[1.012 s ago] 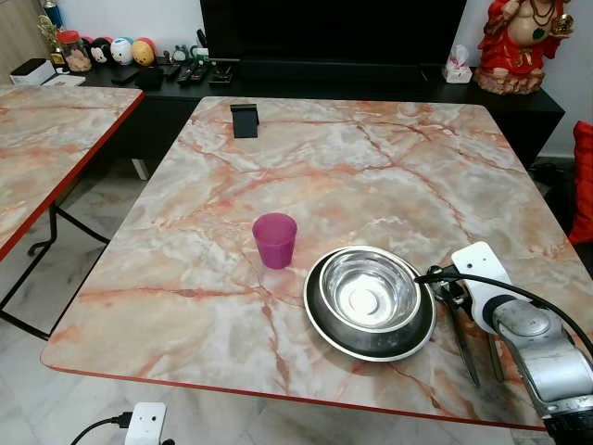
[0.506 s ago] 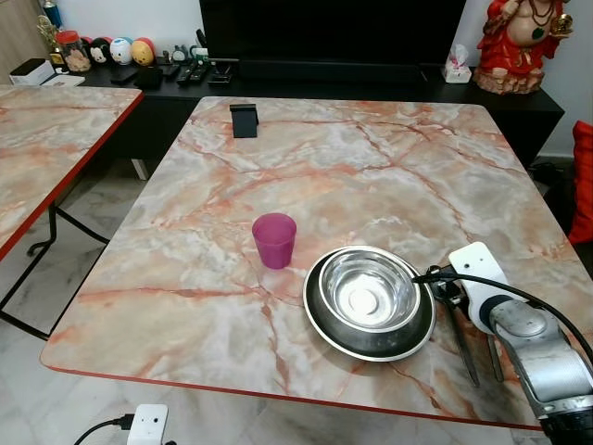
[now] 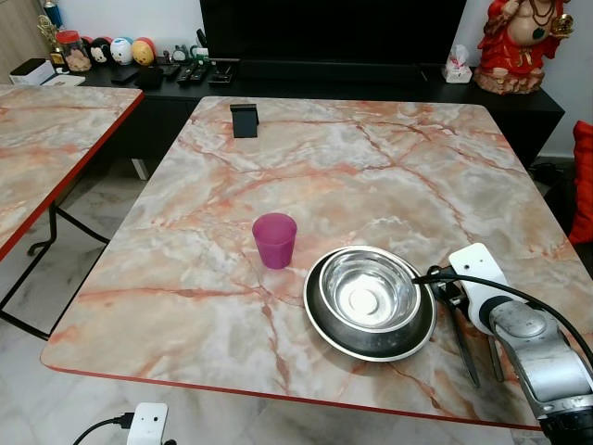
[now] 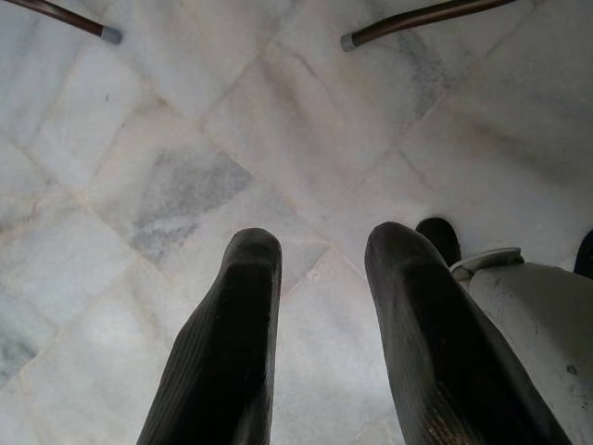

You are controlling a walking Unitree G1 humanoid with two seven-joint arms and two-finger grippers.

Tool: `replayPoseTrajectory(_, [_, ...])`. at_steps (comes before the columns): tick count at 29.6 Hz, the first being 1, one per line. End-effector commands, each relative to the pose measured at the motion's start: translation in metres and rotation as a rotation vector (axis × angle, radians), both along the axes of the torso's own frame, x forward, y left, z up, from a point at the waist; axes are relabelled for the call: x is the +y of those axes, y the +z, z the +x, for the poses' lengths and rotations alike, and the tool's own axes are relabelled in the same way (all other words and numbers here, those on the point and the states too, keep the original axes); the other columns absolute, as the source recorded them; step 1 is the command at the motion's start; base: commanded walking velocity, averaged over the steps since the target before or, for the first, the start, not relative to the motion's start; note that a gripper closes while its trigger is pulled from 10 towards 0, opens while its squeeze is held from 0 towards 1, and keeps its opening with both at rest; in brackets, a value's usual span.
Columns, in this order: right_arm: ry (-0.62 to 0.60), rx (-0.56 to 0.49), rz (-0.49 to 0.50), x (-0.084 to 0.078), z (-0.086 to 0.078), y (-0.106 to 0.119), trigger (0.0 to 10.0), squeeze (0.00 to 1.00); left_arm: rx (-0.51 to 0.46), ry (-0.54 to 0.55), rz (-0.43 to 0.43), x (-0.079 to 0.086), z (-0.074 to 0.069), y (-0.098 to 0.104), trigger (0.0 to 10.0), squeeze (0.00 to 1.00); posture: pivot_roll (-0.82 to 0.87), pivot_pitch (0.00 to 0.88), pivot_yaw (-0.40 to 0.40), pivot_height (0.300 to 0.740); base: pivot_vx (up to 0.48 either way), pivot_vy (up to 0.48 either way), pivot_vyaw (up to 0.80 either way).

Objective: Setting the table

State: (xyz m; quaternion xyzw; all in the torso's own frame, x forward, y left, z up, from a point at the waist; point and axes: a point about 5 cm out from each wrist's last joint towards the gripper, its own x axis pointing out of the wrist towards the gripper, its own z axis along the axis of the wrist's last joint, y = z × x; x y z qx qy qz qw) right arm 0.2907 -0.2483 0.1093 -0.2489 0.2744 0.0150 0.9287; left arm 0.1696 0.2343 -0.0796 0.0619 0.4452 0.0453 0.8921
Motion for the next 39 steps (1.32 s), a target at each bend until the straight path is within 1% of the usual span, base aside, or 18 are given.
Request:
replayPoseTrajectory(1, [-0.013, -0.005, -0.009, -0.0026, 0.0008, 0.0002, 10.0, 0.0, 0.014, 0.001, 0.008, 0.003, -0.0025, -0.0006, 10.0, 0.0, 0.0, 0.045, 0.027, 0.74, 0.0, 0.0, 0.0])
replayPoseTrajectory(10, [-0.022, 0.0, -0.015, -0.0052, 0.0001, -0.0002, 10.0, 0.0, 0.015, 0.001, 0.009, 0.0032, -0.0034, -0.0009, 10.0, 0.0, 0.0, 0.046, 0.027, 0.74, 0.0, 0.0, 0.0])
replayPoseTrajectory(22, [-0.026, 0.003, -0.027, -0.0065, 0.0001, 0.0003, 10.0, 0.0, 0.009, -0.003, 0.008, 0.0009, 0.0002, 0.0, 10.0, 0.0, 0.0, 0.047, 0.027, 0.74, 0.0, 0.0, 0.0])
replayPoseTrajectory(39, [-0.015, -0.018, -0.018, -0.0038, 0.0025, 0.0029, 10.0, 0.0, 0.006, -0.002, 0.007, 0.0001, -0.0001, -0.0002, 10.0, 0.0, 0.0, 0.047, 0.025, 0.74, 0.0, 0.0, 0.0])
